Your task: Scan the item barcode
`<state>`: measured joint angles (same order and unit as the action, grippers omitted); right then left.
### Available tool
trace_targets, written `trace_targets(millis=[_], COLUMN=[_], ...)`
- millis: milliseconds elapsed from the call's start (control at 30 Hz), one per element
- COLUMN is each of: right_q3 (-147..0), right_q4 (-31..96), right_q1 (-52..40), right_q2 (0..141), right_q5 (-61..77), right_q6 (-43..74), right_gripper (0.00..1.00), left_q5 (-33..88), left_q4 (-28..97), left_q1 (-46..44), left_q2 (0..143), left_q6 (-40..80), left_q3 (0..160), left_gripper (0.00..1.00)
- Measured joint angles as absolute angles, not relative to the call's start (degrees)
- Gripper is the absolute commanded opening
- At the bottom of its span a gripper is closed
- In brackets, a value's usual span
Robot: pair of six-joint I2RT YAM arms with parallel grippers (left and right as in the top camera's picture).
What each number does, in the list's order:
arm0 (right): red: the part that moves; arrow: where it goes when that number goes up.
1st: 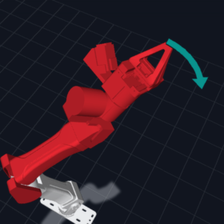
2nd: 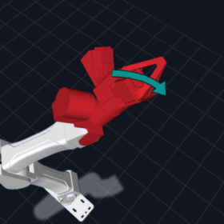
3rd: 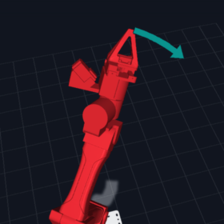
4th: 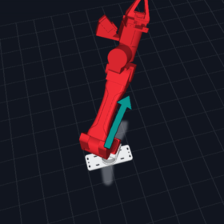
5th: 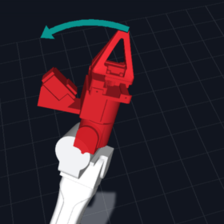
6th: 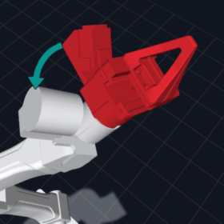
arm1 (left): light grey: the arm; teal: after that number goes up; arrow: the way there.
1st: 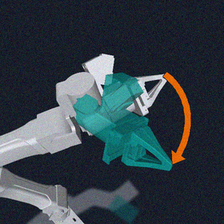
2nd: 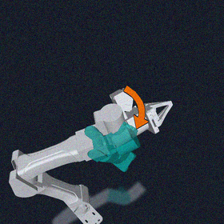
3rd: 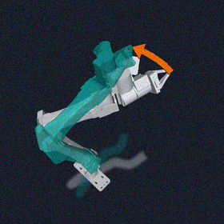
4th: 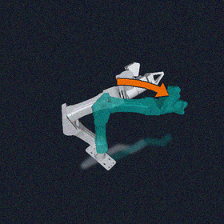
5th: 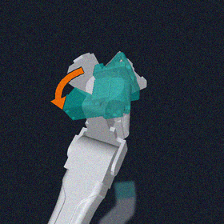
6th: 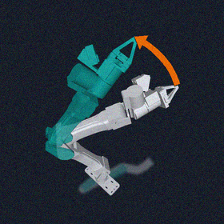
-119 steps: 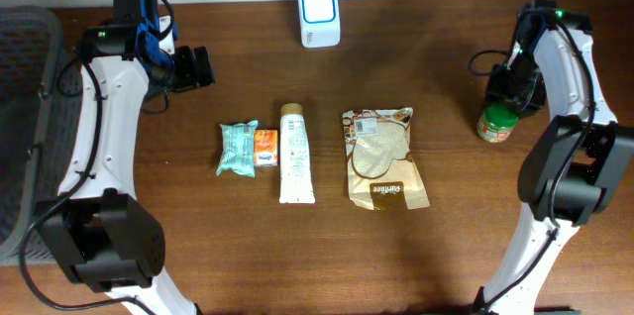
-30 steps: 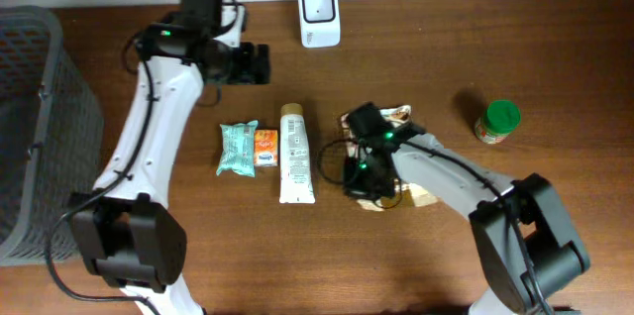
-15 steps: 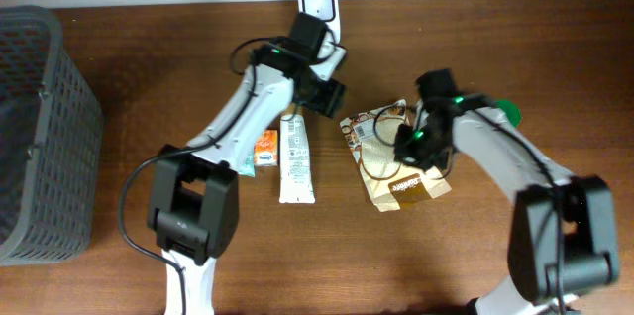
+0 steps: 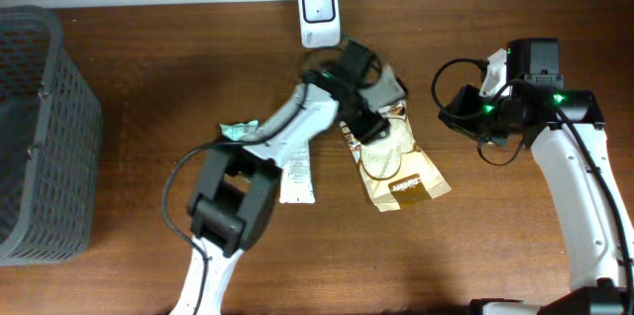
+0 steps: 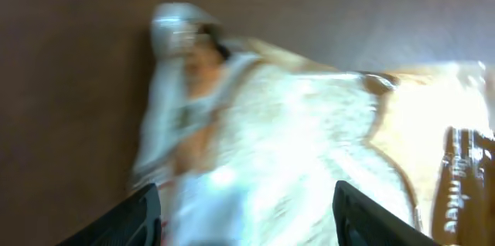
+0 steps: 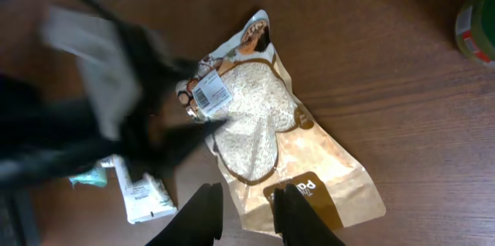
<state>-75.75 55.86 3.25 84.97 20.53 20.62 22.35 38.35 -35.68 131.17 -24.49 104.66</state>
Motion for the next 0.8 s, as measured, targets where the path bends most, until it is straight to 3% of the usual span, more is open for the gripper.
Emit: trace_targets(millis=[233, 467, 600, 700, 800], right_q3=[-75.75, -75.75, -75.75, -75.75, -75.75], right_q4=[56.69, 57.25, 58.41, 59.29, 60.03], right_q1=[3.25, 3.25, 3.25, 3.25, 3.25], right_q2=[84.97, 84.97, 84.97, 84.97, 85.14], right_q5=[20.49, 20.49, 20.47, 19.79, 18.92], right_q6=[20.53, 20.51, 20.47, 20.32, 20.34], right_gripper=[0.25, 0.25, 0.32, 0.34, 0.34], left_q5=[21.5, 17.58, 12.45, 7.99, 5.8], left_q4=[38.44, 36.42, 35.48, 36.53, 39.4], left_q1=[-40.07, -40.18, -40.4, -40.25, -38.72], left_q2=[132.18, 134.74, 135.26, 135.28, 135.28], left_q6=[-31.09, -30.28, -20.01, -10.07, 0.71], left_q3=[104.66, 105.69, 106.67, 107.18, 107.85], left_gripper=[0.74, 0.75, 0.73, 0.61, 0.59])
